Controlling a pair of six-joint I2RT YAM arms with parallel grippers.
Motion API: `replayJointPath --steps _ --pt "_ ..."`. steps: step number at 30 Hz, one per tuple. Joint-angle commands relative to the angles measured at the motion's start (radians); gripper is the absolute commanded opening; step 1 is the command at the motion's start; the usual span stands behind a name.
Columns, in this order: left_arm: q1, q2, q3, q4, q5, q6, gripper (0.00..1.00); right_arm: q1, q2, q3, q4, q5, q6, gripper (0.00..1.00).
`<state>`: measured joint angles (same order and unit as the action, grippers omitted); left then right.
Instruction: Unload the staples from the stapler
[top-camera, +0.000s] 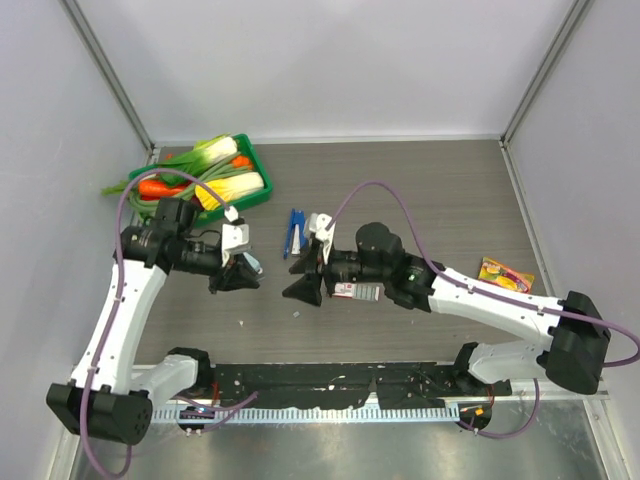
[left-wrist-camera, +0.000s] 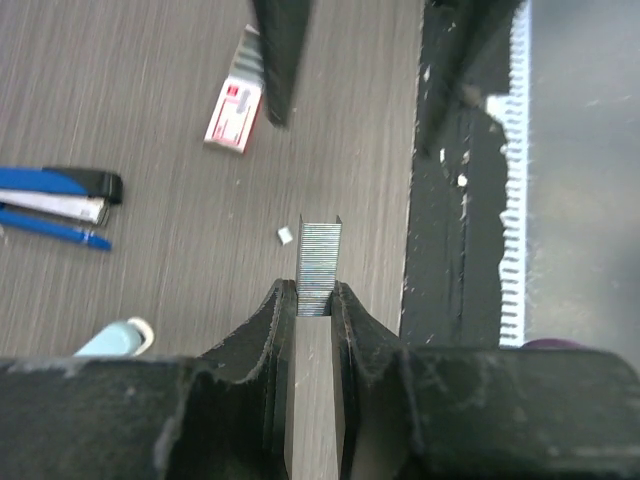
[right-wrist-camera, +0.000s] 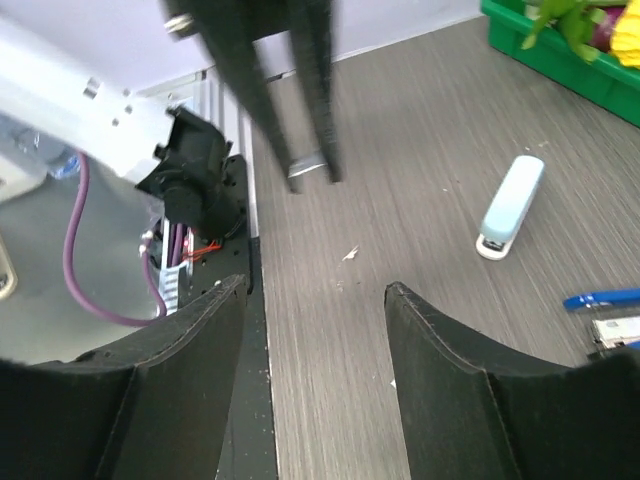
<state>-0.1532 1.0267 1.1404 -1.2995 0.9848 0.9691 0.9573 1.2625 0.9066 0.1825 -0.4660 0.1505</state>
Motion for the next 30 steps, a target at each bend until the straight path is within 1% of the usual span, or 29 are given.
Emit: replayJointPath --steps 1,4,12,15,23,24,30 --pt "-0.023 0.096 0.079 -0.362 0.141 -0.026 0.02 0.079 -0.055 0.043 -0.044 0.108 -0.213 0.62" --pt "-0.045 0.116 0.084 -0.362 0.135 -0.04 0.02 0.118 -0.074 0.06 -0.07 0.144 -0.262 0.62" --pt "-0.147 0.095 0.073 -0.32 0.055 -0.082 0.01 0.121 -0.061 0.136 -0.169 0.13 -0.338 0.62" --pt "-0.163 0.073 0.071 -0.304 0.04 -0.089 0.01 0.121 -0.032 0.158 -0.176 0.106 -0.341 0.62" --pt "-0.18 0.059 0.071 -0.261 0.025 -0.121 0.01 0.129 -0.006 0.184 -0.176 0.055 -0.321 0.56" --pt "-0.184 0.061 0.071 -0.259 0.025 -0.122 0.01 0.135 -0.003 0.19 -0.213 0.052 -0.321 0.56" --pt "-0.19 0.061 0.071 -0.241 0.014 -0.138 0.01 0.155 0.011 0.202 -0.224 0.058 -0.328 0.52"
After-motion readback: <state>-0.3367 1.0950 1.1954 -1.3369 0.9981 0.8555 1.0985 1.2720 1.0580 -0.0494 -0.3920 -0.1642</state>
